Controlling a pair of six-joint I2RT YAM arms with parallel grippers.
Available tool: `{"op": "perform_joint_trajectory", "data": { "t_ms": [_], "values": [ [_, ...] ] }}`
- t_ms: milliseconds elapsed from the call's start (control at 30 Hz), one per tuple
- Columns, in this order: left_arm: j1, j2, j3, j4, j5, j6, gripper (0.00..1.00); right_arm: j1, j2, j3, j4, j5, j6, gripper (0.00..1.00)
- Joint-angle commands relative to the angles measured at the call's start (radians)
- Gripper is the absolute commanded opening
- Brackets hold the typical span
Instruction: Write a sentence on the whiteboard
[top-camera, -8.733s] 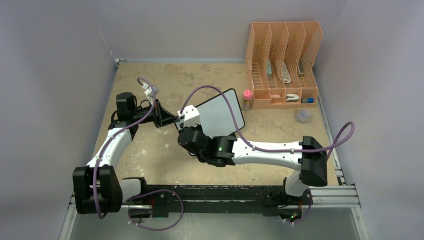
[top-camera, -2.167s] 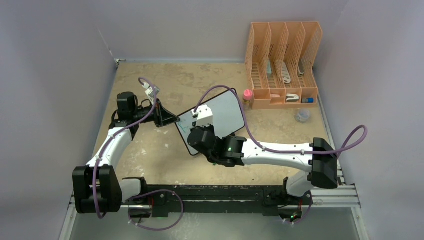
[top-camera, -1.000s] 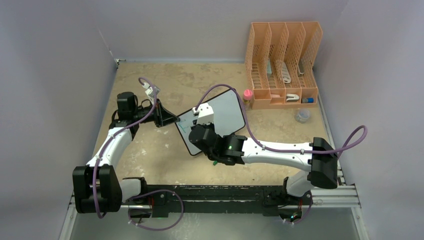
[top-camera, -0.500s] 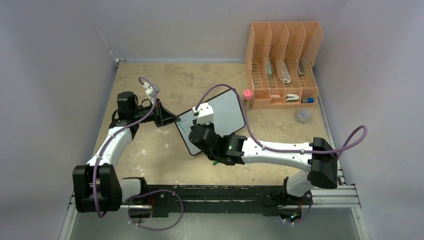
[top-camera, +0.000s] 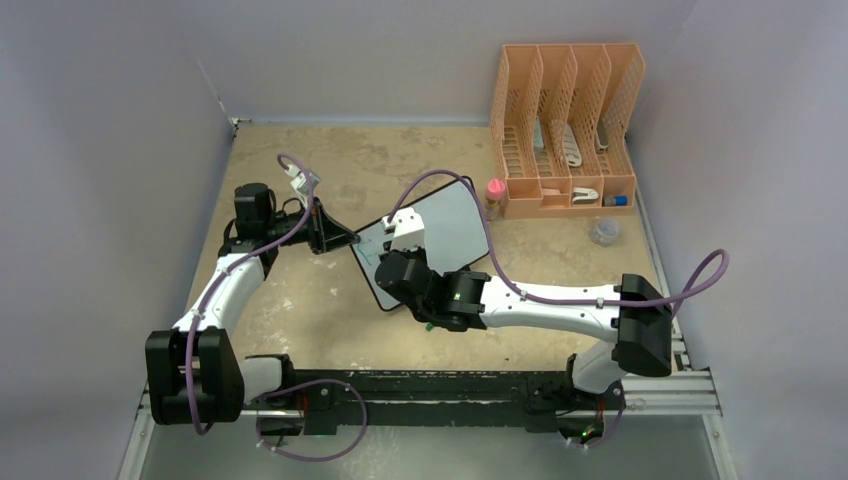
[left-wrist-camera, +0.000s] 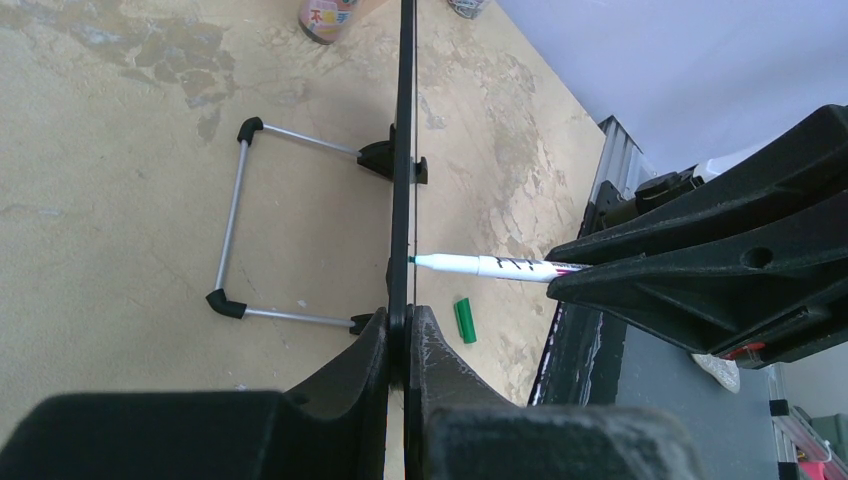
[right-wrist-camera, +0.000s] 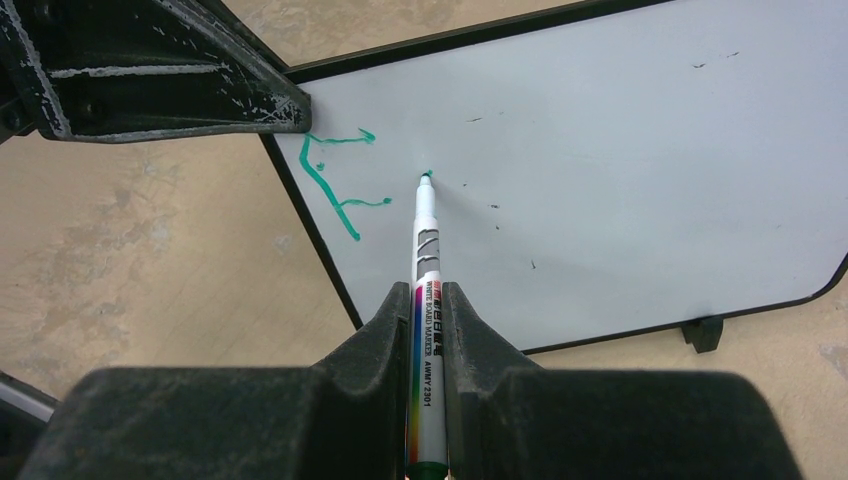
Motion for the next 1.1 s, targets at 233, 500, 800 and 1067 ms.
{"op": "perform_joint_trajectory", "data": {
  "t_ms": [233,500,800,1067],
  "values": [
    [-0.014,0.006,0.022,-0.015,0.021,0.025,0.00,-0.005,0.006,0.032,0.051,0.038,-0.027,0.00],
    [-0.013,0.005,0.022,-0.014,0.020,0.025,0.00,-0.005,0.010,0.038,0.074,0.026,-0.054,0.00],
    [-0.014,0.006,0.022,-0.013,0.020,0.025,0.00,-0.005,0.001,0.028,0.103,-0.003,-0.080,0.00],
    [-0.013,0.007,0.022,-0.013,0.018,0.025,0.00,-0.005,0.003,0.025,0.097,-0.026,-0.088,0.00]
  ]
}}
